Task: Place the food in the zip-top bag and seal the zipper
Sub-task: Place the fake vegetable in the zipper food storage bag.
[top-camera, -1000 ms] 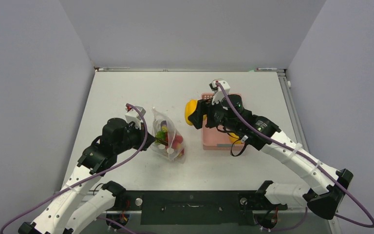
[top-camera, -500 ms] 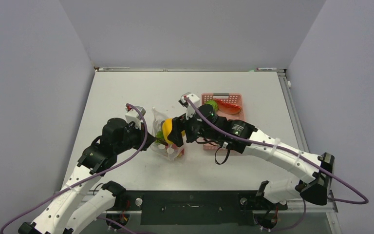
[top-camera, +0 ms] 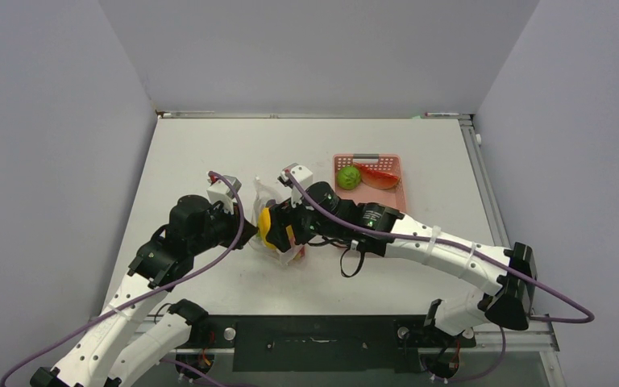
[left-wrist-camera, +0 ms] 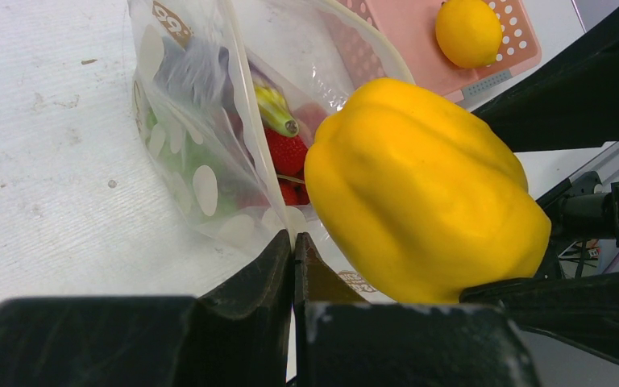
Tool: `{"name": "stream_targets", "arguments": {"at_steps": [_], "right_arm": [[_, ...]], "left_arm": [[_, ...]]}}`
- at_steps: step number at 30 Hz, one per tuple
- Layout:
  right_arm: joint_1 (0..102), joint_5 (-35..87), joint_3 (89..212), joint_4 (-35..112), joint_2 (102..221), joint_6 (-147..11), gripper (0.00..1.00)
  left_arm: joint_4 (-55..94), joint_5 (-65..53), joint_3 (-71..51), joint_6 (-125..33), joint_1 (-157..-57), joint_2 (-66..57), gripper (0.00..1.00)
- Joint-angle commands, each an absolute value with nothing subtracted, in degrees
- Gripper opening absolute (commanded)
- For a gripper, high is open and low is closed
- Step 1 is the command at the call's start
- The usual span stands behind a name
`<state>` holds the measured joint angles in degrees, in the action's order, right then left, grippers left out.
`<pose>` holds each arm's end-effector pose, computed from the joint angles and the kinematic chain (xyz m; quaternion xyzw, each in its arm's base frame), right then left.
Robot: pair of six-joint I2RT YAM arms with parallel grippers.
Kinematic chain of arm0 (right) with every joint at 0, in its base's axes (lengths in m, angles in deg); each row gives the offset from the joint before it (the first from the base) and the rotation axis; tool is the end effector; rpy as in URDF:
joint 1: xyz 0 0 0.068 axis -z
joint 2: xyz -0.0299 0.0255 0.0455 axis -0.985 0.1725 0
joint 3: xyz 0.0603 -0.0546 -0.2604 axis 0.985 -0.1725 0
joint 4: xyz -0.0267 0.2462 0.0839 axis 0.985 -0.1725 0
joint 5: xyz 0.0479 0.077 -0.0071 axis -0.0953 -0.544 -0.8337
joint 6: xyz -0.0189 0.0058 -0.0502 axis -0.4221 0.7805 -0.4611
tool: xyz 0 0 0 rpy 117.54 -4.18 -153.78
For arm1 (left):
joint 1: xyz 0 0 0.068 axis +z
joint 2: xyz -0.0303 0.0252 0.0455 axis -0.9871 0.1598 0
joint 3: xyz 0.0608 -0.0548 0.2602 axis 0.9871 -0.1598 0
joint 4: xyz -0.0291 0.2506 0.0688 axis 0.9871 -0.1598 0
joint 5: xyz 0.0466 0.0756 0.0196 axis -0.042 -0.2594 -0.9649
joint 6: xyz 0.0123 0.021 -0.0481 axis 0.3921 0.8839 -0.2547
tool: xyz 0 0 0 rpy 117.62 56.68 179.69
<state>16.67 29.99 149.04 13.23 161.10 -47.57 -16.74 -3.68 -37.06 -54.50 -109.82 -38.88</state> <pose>0.1413 0.2865 0.3476 -0.2863 0.8277 0.3606 0.3208 0.1340 -0.0818 0.3099 0.1102 0.8572 -0.2802 0.4178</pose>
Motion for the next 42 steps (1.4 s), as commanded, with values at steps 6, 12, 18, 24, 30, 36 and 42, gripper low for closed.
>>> {"name": "stream_targets", "arguments": {"at_steps": [6, 12, 18, 24, 30, 36, 42], "right_arm": [[13.9, 35.1, 155.0, 14.1, 165.2, -46.3, 0.05], [13.0, 37.6, 157.6, 9.3, 168.1, -47.1, 0.05], [11.7, 38.8, 160.3, 3.5, 170.5, -49.0, 0.05], [11.1, 40.3, 163.7, -3.2, 173.2, -51.2, 0.05], [10.9, 42.9, 165.7, -8.3, 176.0, -52.6, 0.05], [10.9, 45.5, 165.6, -8.5, 178.4, -52.5, 0.05], [11.0, 45.6, 165.4, -5.5, 180.9, -51.9, 0.06]], "left_arm": [[-14.4, -2.9, -36.8, -54.4, -109.5, -39.5, 0.00], [-14.3, -2.9, -36.8, -54.4, -109.5, -39.6, 0.00], [-14.3, -3.1, -36.8, -54.4, -109.5, -39.8, 0.00], [-14.3, -3.2, -36.8, -54.4, -109.5, -39.8, 0.00], [-14.4, -3.3, -36.7, -54.4, -109.5, -39.7, 0.00], [-14.3, -3.3, -36.7, -54.4, -109.5, -39.6, 0.00], [-14.3, -3.0, -36.8, -54.4, -109.5, -39.6, 0.00]]}}
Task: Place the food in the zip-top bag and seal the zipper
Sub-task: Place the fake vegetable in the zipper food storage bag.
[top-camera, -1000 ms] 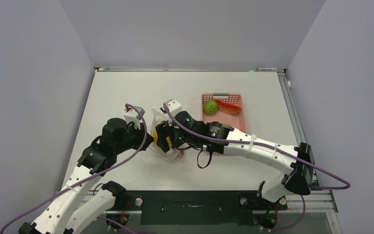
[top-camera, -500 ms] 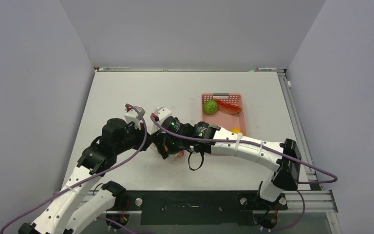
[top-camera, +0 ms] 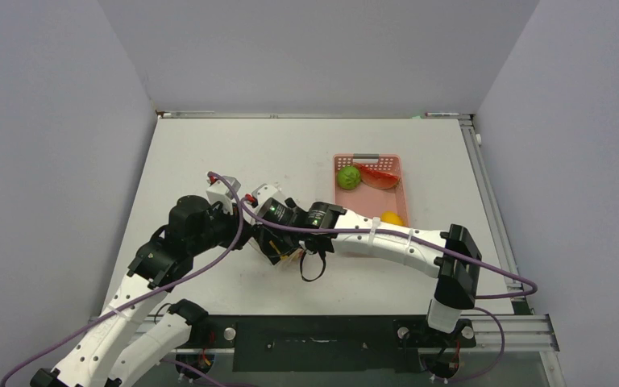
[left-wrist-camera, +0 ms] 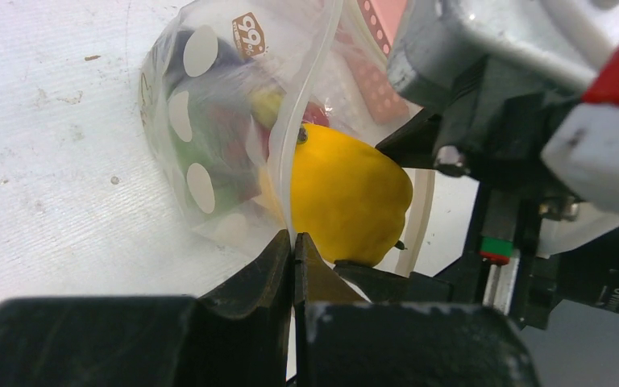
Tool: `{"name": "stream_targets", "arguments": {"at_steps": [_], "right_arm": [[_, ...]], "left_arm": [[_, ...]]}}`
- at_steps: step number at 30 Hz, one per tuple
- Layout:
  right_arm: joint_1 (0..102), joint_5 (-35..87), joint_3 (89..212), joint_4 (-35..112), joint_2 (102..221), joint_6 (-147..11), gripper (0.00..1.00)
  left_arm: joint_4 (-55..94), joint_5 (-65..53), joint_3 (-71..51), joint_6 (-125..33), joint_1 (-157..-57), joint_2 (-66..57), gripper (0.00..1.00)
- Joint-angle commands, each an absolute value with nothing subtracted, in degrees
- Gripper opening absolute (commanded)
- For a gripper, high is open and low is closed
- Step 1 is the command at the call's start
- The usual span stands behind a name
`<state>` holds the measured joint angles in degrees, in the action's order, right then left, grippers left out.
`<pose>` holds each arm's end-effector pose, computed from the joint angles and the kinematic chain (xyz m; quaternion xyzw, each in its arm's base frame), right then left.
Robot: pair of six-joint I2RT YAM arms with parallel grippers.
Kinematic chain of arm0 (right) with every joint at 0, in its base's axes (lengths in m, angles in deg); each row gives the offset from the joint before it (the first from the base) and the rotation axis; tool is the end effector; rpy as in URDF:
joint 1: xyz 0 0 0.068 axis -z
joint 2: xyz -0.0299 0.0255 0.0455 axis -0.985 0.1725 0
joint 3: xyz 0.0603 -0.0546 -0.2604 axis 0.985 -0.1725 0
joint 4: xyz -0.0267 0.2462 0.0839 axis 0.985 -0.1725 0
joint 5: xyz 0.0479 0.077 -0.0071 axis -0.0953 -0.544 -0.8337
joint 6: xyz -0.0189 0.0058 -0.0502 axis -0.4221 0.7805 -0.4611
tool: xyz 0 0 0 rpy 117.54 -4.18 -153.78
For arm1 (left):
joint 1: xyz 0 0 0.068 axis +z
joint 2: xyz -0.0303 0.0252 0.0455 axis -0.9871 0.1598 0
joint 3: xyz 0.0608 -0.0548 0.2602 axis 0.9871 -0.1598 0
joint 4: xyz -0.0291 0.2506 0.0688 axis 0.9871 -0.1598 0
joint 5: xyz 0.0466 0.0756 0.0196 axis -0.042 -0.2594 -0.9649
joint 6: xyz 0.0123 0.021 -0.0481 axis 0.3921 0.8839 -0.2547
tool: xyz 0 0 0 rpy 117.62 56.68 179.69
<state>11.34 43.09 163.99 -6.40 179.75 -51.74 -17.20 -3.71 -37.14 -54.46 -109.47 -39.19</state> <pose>0.1419 0.3477 0.3001 -0.3474 0.8868 0.1546 0.2628 0.1333 -0.0803 0.3094 0.1076 0.8585 -0.2779 0.4173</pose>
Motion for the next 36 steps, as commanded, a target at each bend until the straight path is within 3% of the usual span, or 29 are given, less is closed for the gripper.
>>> {"name": "stream_targets", "arguments": {"at_steps": [1, 4, 17, 27, 36], "right_arm": [[11.0, 46.1, 165.5, -5.3, 181.3, -51.6, 0.06], [10.9, 48.7, 166.0, -5.6, 182.5, -50.7, 0.07], [10.8, 52.2, 166.3, -4.8, 177.4, -49.2, 0.53], [11.1, 52.7, 161.3, -0.2, 168.6, -46.4, 0.64], [11.3, 48.6, 160.2, 3.0, 169.1, -46.2, 0.65]], "left_arm": [[-14.3, -2.9, -36.8, -54.4, -109.5, -39.6, 0.00], [-14.3, -2.9, -36.8, -54.4, -109.5, -39.7, 0.00], [-14.2, -3.1, -36.8, -54.4, -109.5, -40.1, 0.00], [-14.2, -3.1, -36.8, -54.4, -109.5, -39.7, 0.00], [-14.3, -3.2, -36.7, -54.3, -109.5, -39.5, 0.00]]}}
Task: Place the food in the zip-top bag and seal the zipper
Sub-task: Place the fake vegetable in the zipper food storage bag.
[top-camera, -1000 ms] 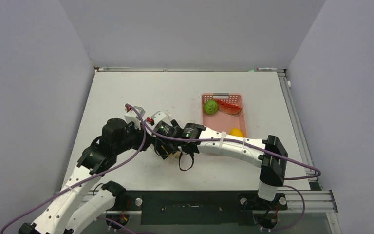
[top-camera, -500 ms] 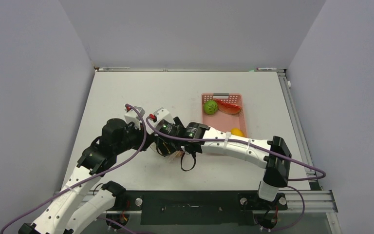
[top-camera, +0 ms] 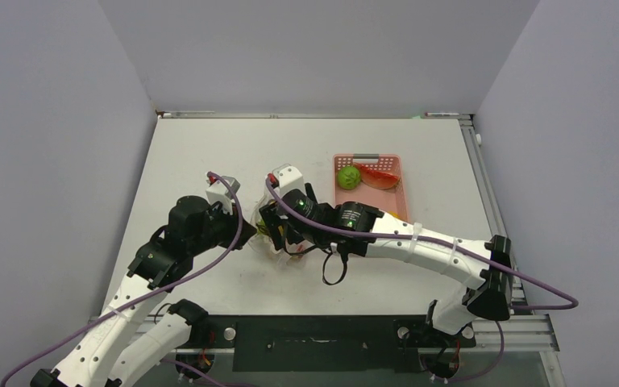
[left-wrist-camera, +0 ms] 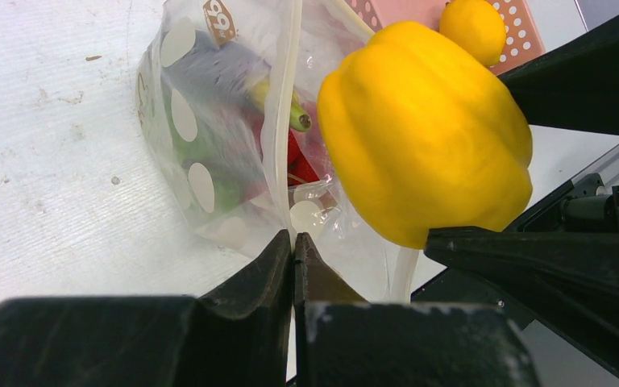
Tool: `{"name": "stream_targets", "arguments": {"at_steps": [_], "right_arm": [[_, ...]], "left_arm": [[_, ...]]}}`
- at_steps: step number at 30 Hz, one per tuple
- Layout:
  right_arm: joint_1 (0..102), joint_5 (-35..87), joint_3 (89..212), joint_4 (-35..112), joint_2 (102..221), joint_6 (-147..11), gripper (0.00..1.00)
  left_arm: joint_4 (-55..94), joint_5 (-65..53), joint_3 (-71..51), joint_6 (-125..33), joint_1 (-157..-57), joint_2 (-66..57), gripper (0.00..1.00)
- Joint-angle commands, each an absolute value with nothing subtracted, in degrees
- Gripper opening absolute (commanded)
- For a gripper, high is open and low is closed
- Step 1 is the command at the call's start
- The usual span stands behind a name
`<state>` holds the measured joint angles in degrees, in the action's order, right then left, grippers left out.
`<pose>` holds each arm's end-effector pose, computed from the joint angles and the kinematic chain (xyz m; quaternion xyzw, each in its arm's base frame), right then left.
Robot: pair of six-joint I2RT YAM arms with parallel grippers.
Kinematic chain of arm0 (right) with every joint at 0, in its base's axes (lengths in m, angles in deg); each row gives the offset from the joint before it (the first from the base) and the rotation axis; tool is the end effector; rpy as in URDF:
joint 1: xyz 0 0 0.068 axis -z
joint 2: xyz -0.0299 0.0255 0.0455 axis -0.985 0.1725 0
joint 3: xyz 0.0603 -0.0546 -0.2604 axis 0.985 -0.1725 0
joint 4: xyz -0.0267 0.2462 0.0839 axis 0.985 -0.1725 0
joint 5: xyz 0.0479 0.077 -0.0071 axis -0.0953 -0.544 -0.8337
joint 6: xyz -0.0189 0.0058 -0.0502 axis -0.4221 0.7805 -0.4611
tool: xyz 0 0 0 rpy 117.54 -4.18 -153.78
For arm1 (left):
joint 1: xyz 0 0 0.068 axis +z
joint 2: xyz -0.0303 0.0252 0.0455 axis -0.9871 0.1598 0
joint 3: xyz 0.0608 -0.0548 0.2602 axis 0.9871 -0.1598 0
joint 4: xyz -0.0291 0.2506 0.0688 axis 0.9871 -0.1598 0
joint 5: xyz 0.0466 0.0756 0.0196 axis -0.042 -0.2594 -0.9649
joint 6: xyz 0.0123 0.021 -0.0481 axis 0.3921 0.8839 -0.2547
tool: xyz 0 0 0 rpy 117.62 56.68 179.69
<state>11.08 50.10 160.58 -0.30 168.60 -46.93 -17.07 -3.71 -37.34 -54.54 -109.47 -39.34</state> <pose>0.1312 0.3127 0.3551 -0.2626 0.8663 0.2136 0.3673 0.1330 -0.0801 0.3088 0.1071 0.8582 -0.2785 0.4177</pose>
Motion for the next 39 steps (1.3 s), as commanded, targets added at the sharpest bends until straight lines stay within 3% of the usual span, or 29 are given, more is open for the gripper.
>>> {"name": "stream_targets", "arguments": {"at_steps": [1, 9, 15, 18, 21, 39], "right_arm": [[11.3, 48.3, 160.2, 3.3, 169.5, -46.2, 0.65], [11.4, 46.7, 160.7, 4.8, 172.8, -46.3, 0.69], [11.5, 46.7, 160.9, 5.3, 173.6, -46.4, 0.82], [11.6, 47.4, 160.8, 5.2, 173.6, -46.2, 0.94], [11.8, 47.5, 160.8, 5.1, 173.5, -46.0, 0.90], [15.2, 53.7, 153.9, 4.3, 160.7, -43.7, 0.90]], "left_arm": [[-14.3, -3.2, -36.7, -54.4, -109.5, -39.5, 0.00], [-14.3, -3.1, -36.7, -54.4, -109.5, -39.5, 0.00], [-14.3, -3.1, -36.7, -54.4, -109.5, -39.7, 0.00], [-14.3, -3.0, -36.7, -54.4, -109.4, -39.8, 0.00], [-14.3, -2.9, -36.7, -54.4, -109.5, -39.8, 0.00], [-14.3, -3.1, -36.8, -54.4, -109.5, -39.5, 0.00]]}}
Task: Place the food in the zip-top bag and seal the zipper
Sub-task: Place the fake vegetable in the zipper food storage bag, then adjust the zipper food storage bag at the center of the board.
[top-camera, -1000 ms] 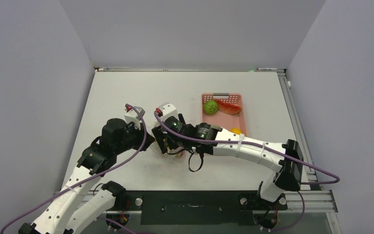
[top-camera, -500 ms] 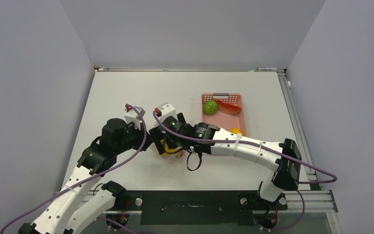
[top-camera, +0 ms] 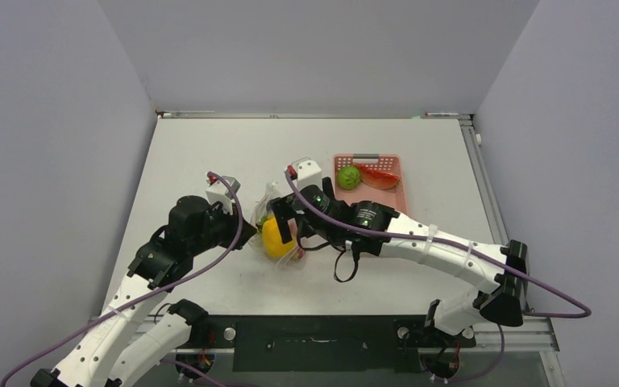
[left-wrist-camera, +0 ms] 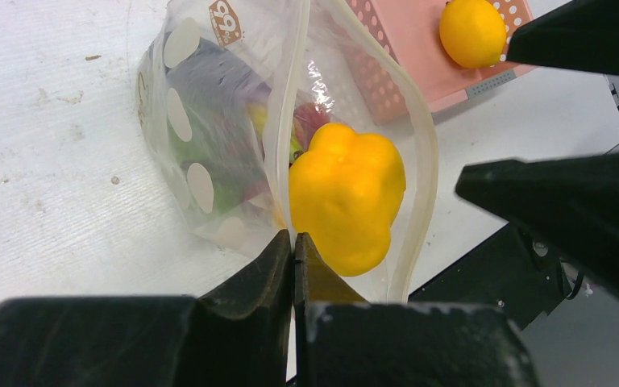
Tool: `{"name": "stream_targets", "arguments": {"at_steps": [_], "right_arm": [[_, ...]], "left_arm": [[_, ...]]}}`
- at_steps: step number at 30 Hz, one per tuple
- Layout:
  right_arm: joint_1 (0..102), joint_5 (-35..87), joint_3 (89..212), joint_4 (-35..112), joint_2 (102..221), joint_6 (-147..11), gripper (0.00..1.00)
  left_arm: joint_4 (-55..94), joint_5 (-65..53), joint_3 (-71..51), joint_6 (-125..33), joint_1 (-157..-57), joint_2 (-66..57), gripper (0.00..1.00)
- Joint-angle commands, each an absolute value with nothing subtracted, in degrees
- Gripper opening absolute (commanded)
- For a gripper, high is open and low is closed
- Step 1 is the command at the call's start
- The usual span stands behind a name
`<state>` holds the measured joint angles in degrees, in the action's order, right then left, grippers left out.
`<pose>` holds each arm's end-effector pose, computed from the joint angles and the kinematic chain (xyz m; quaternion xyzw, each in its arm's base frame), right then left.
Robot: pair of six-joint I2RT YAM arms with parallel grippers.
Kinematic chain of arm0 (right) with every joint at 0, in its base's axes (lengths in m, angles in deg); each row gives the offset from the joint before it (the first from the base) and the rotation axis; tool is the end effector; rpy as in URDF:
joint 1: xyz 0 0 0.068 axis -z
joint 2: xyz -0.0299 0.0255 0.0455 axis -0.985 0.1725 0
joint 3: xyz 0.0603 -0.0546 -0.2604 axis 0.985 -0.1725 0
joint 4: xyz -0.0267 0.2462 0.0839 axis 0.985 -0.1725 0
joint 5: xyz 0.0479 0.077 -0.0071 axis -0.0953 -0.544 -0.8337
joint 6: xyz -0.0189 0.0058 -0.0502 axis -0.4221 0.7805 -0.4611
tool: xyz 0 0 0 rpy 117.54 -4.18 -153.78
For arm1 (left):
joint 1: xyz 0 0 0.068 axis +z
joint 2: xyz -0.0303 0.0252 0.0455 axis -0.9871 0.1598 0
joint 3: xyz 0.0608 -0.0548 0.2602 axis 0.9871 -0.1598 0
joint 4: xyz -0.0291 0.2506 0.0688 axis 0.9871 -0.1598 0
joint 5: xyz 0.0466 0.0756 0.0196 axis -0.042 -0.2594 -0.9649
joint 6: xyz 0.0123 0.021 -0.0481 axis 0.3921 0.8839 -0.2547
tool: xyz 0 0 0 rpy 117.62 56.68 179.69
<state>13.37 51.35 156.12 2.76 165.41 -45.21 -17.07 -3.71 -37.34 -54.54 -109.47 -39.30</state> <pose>0.1397 0.2962 0.3514 -0.2233 0.8696 0.2158 0.3839 0.1331 -0.0802 0.3087 0.1071 0.8584 -0.2784 0.4174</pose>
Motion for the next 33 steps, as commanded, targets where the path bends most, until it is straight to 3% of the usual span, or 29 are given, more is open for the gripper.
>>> {"name": "stream_targets", "arguments": {"at_steps": [1, 10, 16, 21, 28, 33], "right_arm": [[15.5, 53.4, 153.3, 4.3, 159.8, -43.7, 0.90], [17.5, 49.6, 145.5, 6.6, 154.3, -41.1, 0.90], [18.4, 46.8, 141.7, 11.1, 153.7, -39.5, 0.98], [19.2, 45.3, 140.8, 13.7, 155.6, -38.7, 0.86], [19.5, 44.5, 140.7, 15.8, 158.2, -37.7, 0.53], [19.4, 43.8, 140.3, 17.0, 159.4, -37.0, 0.44]], "left_arm": [[-14.3, -3.0, -36.8, -54.3, -109.5, -39.4, 0.00], [-14.2, -2.8, -36.7, -54.4, -109.4, -39.2, 0.00], [-14.2, -2.6, -36.7, -54.4, -109.4, -39.3, 0.00], [-14.2, -2.5, -36.8, -54.4, -109.4, -39.4, 0.00], [-14.2, -2.4, -36.8, -54.4, -109.4, -39.4, 0.00], [-14.2, -2.5, -36.8, -54.4, -109.4, -39.4, 0.00]]}}
